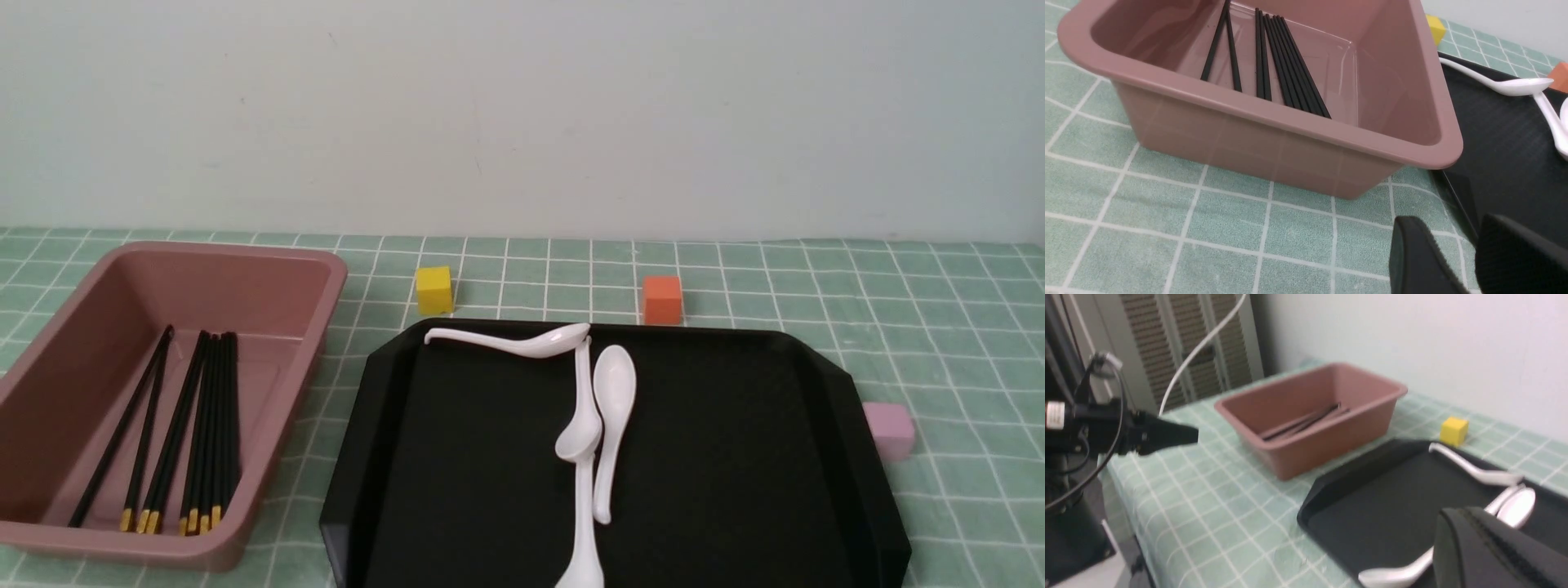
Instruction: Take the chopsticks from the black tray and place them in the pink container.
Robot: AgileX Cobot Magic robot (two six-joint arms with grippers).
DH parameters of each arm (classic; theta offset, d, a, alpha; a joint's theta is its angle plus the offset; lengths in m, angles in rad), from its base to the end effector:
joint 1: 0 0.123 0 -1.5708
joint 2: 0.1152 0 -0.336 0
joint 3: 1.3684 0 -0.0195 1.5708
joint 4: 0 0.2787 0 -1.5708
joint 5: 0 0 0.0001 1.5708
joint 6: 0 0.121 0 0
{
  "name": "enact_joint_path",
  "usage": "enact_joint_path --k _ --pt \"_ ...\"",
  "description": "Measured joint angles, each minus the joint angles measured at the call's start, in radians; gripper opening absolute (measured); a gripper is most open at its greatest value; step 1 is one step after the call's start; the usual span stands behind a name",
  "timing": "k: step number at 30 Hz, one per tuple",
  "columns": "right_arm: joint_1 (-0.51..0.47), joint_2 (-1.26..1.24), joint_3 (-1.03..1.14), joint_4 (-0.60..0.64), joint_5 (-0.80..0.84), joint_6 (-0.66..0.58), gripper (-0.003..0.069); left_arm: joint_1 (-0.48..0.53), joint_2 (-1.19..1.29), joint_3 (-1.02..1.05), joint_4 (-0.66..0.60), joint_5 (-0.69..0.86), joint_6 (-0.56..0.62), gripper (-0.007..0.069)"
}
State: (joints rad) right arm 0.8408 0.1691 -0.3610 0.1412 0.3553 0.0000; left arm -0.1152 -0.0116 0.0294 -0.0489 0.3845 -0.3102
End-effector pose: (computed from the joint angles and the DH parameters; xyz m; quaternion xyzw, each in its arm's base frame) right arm 0.0360 0.0491 0.3039 -0.2696 0.6810 0.3342 0.5932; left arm 0.0568 -0.0088 0.1590 -0.0917 0.8039 -0.1442 0.5696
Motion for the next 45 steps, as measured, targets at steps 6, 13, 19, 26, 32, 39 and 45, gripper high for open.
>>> enact_joint_path --k 6,13,19,26,32,39,45 --pt "0.0 0.0 0.013 -0.001 -0.047 0.0 0.0001 0.0 0.0 0.0 0.0 0.0 0.0 0.0239" --pt "0.0 0.0 0.013 -0.001 -0.047 0.0 0.0001 0.0 0.0 0.0 0.0 0.0 0.0 0.0239" --pt "0.0 0.0 0.013 -0.001 -0.047 0.0 0.0001 0.0 0.0 0.0 0.0 0.0 0.0 0.0239" --pt "0.0 0.0 0.016 0.027 -0.047 0.01 0.0005 0.0 0.0 0.0 0.0 0.0 0.0 0.0239" --pt "-0.06 -0.011 0.074 -0.016 -0.076 0.009 0.0009 0.0 0.0 0.0 0.0 0.0 0.0 0.0239" --pt "-0.339 -0.06 0.221 -0.076 -0.079 0.009 0.0012 0.0 0.0 0.0 0.0 0.0 0.0 0.0239" --pt "-0.617 -0.155 0.355 -0.08 -0.075 0.009 0.0015 0.0 0.0 0.0 0.0 0.0 0.0 0.0239"
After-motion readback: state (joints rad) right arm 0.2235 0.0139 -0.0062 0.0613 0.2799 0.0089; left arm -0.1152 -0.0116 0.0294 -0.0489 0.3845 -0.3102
